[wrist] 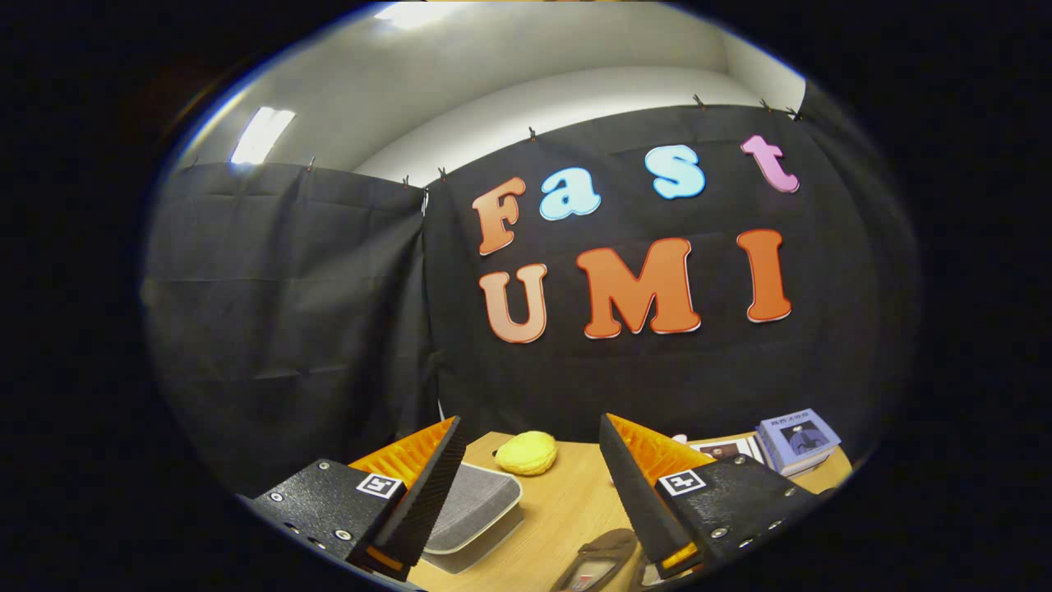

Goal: Open the storage box then place both shoes into the box .Put the left shoe in first, then the right shoe, with the right side of both shoes facing outward in a uniform manner.

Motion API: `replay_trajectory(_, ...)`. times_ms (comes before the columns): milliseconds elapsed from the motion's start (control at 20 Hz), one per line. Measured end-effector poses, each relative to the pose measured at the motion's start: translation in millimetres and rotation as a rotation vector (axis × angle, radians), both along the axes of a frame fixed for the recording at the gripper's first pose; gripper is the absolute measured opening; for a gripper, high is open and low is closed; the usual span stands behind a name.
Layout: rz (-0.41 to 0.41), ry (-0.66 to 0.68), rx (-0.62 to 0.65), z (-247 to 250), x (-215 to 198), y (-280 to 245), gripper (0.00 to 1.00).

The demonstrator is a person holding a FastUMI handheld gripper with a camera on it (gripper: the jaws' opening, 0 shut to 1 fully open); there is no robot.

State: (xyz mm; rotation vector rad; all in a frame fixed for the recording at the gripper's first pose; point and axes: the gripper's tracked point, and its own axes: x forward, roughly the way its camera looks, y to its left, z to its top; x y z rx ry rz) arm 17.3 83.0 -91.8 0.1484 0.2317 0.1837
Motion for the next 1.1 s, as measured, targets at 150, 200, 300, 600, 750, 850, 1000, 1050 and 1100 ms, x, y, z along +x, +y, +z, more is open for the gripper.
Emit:
replay_trajectory(150, 0.076, 0.117, 0.032, -41.6, 0.7, 28.8, 0.98)
replay_trajectory(200, 0.094, 0.15, 0.04, -52.7, -0.4, 36.5, 0.98)
replay_trajectory(300, 0.122, 0.208, 0.05, -75.3, 0.3, 48.8, 0.98)
replay_trajectory(600, 0.21, 0.415, 0.119, -150.4, 3.6, 93.3, 0.99)
replay_trajectory(750, 0.252, 0.513, 0.14, -181.9, 3.5, 108.1, 0.99)
replay_trajectory(850, 0.284, 0.572, 0.193, -198.1, -1.0, 119.5, 0.99)
replay_trajectory(1000, 0.297, 0.645, 0.297, -219.9, -1.8, 127.3, 0.99)
replay_trajectory(1050, 0.291, 0.661, 0.32, -225.7, -3.7, 127.6, 0.99)
replay_trajectory(1100, 0.285, 0.673, 0.337, -231.0, -3.1, 126.5, 0.96)
